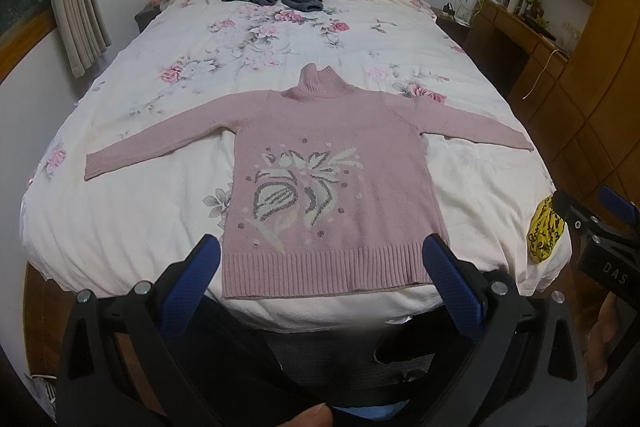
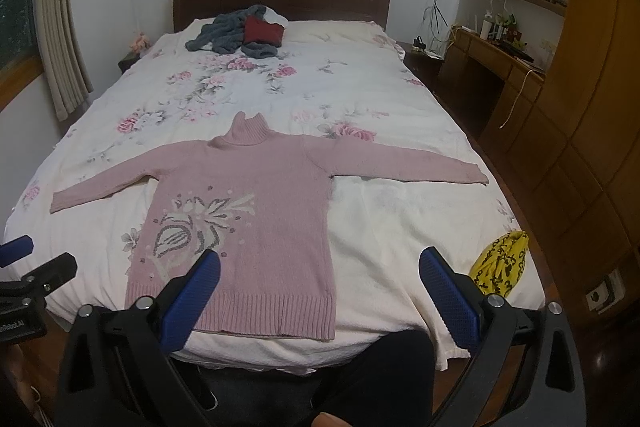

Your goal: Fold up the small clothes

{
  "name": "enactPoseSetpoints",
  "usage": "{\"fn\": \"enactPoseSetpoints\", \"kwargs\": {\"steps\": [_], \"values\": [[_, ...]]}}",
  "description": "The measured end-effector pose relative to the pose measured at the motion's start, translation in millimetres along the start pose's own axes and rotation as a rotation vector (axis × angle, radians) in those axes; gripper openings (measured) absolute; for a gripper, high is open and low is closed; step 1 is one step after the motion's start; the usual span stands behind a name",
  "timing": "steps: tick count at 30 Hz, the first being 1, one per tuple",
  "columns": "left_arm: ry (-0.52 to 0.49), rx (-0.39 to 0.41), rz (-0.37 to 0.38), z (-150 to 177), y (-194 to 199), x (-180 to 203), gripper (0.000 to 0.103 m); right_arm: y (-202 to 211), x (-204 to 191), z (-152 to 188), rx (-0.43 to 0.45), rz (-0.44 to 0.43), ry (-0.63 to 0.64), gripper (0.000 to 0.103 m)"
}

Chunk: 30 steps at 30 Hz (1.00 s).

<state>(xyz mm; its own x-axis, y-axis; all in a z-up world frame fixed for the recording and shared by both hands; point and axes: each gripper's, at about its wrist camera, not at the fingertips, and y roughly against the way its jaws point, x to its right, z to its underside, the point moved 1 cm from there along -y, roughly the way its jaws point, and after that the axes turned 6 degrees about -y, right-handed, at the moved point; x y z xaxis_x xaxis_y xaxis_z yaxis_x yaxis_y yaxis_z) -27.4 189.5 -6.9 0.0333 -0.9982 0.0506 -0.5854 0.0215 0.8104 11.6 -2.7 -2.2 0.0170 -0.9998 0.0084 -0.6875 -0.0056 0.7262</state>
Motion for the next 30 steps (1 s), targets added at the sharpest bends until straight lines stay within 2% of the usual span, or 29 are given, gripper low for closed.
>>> {"fn": "enactPoseSetpoints", "kwargs": {"steps": [30], "values": [[-0.003,0.005,-0.001,-4.3,7.7,-0.4,0.100,4.4,-4.3,-5.1,0.009,0.001,-0.002,0.099]]}}
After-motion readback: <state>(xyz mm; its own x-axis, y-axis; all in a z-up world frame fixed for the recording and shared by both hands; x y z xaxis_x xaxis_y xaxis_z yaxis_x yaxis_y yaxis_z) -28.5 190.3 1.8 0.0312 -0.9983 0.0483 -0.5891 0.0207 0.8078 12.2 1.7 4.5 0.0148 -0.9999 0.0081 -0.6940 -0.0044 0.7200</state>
